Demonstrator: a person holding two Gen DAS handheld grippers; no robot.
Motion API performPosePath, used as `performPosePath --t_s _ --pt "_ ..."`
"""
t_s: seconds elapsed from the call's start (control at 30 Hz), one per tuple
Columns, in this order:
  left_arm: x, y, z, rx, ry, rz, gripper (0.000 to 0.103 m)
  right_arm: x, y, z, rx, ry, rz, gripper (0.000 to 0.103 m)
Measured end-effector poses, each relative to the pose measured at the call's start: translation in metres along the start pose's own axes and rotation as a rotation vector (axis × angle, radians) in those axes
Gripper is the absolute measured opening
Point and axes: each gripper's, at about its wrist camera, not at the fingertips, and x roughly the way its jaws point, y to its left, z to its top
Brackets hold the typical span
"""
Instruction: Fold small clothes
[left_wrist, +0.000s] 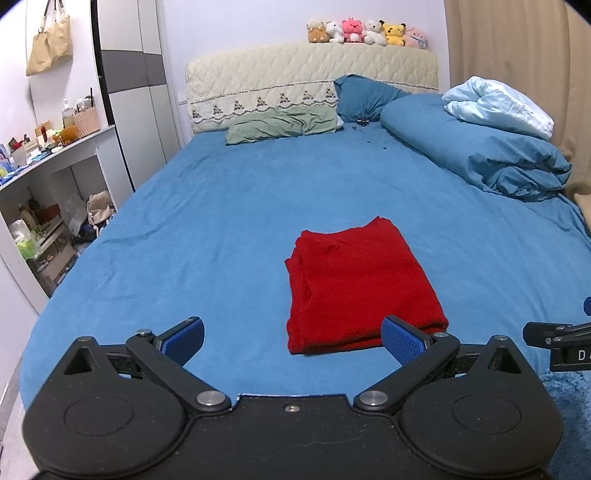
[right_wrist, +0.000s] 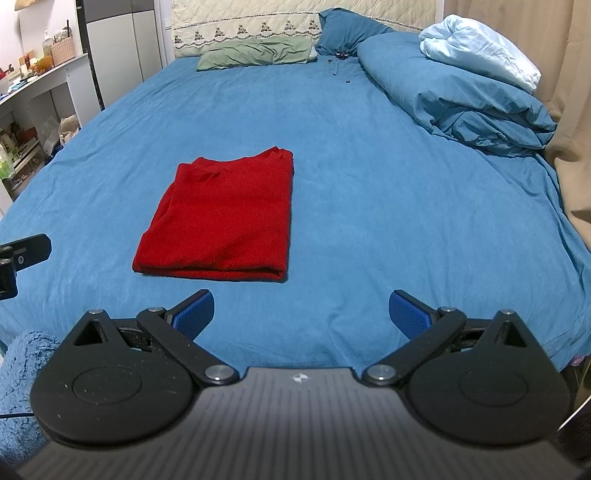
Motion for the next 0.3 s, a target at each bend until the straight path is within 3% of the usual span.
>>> performPosePath --t_s 0.3 --pt "-0.0018 0.0022 0.0000 -0.025 -0.013 -0.010 0.103 -0.0021 0.0016 0.0023 0.004 -0.003 -0.002 0.103"
